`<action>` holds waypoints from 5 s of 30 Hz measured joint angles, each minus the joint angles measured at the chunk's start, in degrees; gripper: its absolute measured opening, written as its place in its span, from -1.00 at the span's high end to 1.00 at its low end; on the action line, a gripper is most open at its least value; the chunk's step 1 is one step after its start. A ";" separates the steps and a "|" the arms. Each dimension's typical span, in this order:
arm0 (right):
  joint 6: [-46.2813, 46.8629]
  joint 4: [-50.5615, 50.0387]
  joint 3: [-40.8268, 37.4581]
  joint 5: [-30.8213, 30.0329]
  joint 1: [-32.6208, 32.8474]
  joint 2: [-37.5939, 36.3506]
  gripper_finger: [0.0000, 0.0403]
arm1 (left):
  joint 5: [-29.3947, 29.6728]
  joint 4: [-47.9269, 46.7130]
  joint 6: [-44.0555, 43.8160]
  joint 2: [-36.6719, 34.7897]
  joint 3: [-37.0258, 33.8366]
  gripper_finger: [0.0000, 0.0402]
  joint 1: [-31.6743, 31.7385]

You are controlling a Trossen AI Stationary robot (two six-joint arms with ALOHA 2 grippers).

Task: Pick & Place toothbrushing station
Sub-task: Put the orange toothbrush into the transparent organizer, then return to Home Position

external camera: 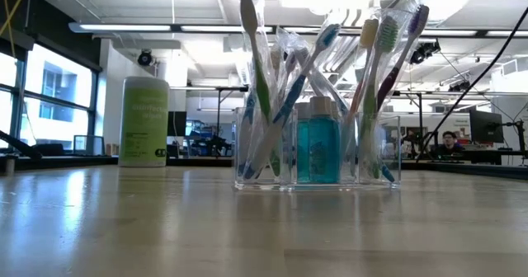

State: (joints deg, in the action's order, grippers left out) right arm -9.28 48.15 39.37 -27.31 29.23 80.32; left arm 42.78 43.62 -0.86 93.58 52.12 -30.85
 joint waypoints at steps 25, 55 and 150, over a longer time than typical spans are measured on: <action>-1.17 -0.86 2.91 0.36 0.92 2.81 0.93 | -1.07 -1.07 8.57 0.02 0.00 0.51 -2.43; 18.04 -47.91 2.96 -7.23 2.35 -18.87 0.93 | 17.38 0.50 3.32 0.02 -0.04 0.21 -18.60; 15.53 -54.39 -22.03 7.33 -2.85 -67.88 0.99 | 19.21 -38.67 1.30 -53.00 -23.66 0.99 6.54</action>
State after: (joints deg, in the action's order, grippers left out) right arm 6.25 -6.23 17.34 -19.98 26.38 12.44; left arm 61.99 4.95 0.43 40.58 28.46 -24.31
